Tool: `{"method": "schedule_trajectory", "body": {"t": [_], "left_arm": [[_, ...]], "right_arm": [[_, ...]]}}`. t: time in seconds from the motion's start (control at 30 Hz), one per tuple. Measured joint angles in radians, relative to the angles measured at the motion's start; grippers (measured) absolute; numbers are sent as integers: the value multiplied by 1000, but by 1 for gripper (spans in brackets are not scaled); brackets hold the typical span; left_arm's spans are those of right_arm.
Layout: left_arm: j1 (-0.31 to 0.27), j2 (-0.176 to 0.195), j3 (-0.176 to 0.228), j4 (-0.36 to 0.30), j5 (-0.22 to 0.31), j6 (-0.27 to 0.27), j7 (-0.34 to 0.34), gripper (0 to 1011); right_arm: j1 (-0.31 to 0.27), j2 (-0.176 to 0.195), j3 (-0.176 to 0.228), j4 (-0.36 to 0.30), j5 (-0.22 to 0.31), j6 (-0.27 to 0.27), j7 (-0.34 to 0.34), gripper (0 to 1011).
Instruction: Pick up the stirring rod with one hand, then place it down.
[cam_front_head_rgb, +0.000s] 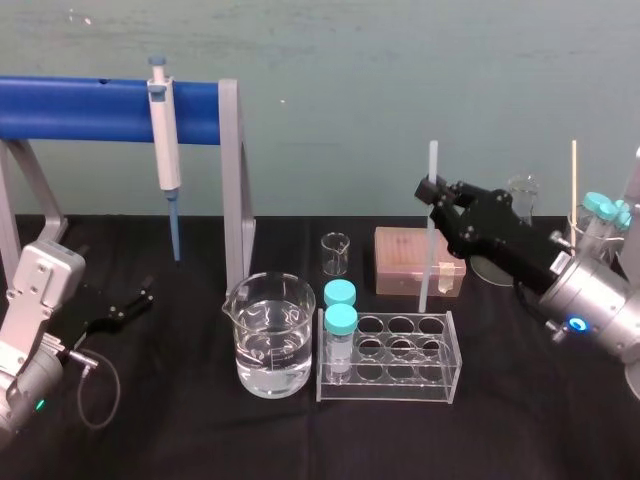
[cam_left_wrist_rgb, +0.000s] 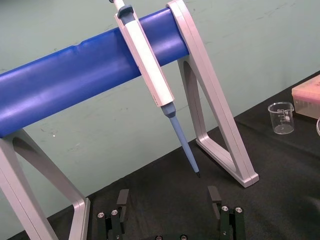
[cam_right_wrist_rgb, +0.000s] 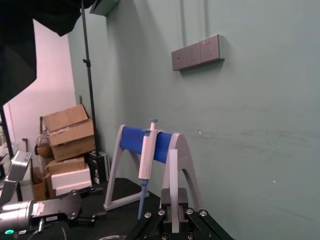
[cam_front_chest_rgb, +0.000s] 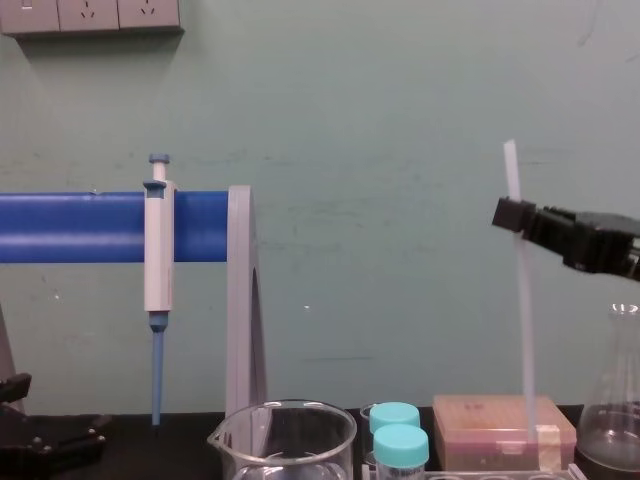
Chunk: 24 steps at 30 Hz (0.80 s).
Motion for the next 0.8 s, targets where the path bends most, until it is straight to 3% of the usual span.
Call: {"method": "schedule_trajectory", "body": {"t": [0.47, 0.8], "left_arm": [[0, 0, 0, 0, 0, 0, 0, 1000], [0, 0, 0, 0, 0, 0, 0, 1000]], "right_arm": [[59, -24, -79, 110, -34, -60, -5, 71], [87, -40, -114, 167, -54, -74, -27, 70]]}}
